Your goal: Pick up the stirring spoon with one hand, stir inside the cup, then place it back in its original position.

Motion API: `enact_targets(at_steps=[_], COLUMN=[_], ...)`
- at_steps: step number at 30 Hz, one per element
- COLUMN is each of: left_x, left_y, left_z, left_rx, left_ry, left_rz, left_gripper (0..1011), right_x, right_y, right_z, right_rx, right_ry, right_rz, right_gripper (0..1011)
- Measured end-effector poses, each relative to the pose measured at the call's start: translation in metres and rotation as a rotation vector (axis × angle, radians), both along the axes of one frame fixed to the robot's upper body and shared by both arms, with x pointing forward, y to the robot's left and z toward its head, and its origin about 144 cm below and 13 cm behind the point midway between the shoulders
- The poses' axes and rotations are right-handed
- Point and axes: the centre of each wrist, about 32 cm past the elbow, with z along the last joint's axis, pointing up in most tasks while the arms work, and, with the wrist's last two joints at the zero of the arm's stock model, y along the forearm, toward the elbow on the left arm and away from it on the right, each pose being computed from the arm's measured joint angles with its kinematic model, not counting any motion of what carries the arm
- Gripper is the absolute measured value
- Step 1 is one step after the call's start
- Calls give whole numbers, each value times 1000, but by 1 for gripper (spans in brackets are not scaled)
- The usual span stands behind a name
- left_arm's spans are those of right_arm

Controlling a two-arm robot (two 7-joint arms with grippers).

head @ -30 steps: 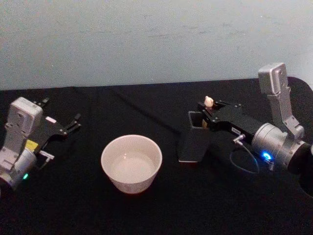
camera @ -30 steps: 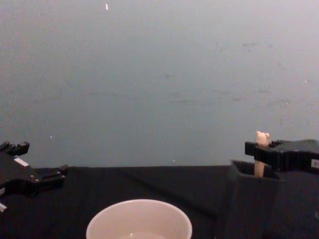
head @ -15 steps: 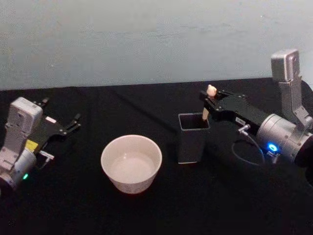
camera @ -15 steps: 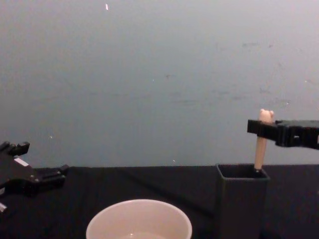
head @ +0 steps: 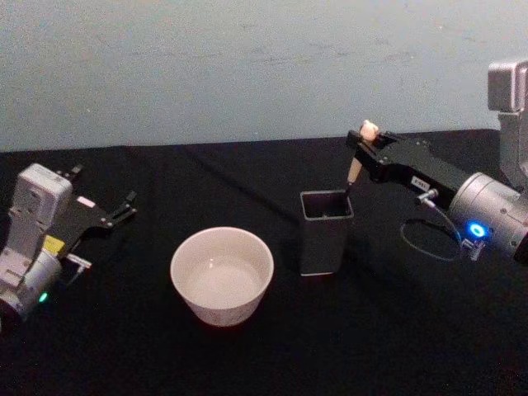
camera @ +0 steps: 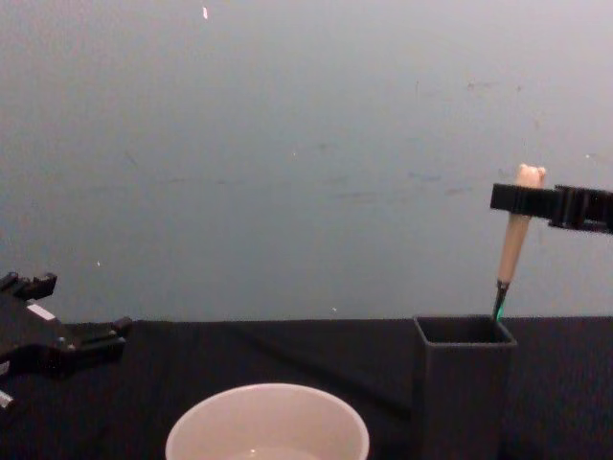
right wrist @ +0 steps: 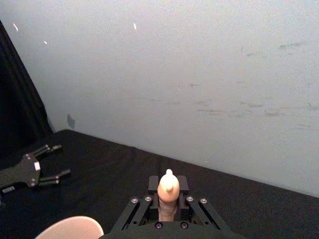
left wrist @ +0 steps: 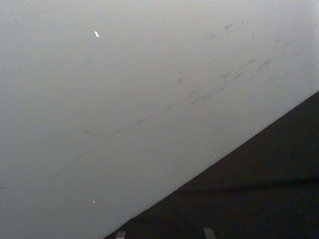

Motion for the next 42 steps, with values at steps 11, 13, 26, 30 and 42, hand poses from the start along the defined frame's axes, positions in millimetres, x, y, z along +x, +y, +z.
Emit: enact_targets(at_steps=[11,13,26,30,42], left_x=[0,0,0,0,0], left_y=[0,0,0,0,0], left_z=[0,0,0,0,0], left_rx=[0,0,0,0,0], left_ry=[0,0,0,0,0], left_rz=[0,0,0,0,0], left_gripper=[1001,1001,1001,1001,1001], right_x=[-1,-1,2,2,2], right_y=[-1,-1,11,19,43], right_z=[16,18,31,31,21], right_rx=[59,66,129,129,101], right_ry=[-11,-14,-32,-28,-16], right_rz=[1,0,14,31,116], right_gripper=[214,214,214,214,214])
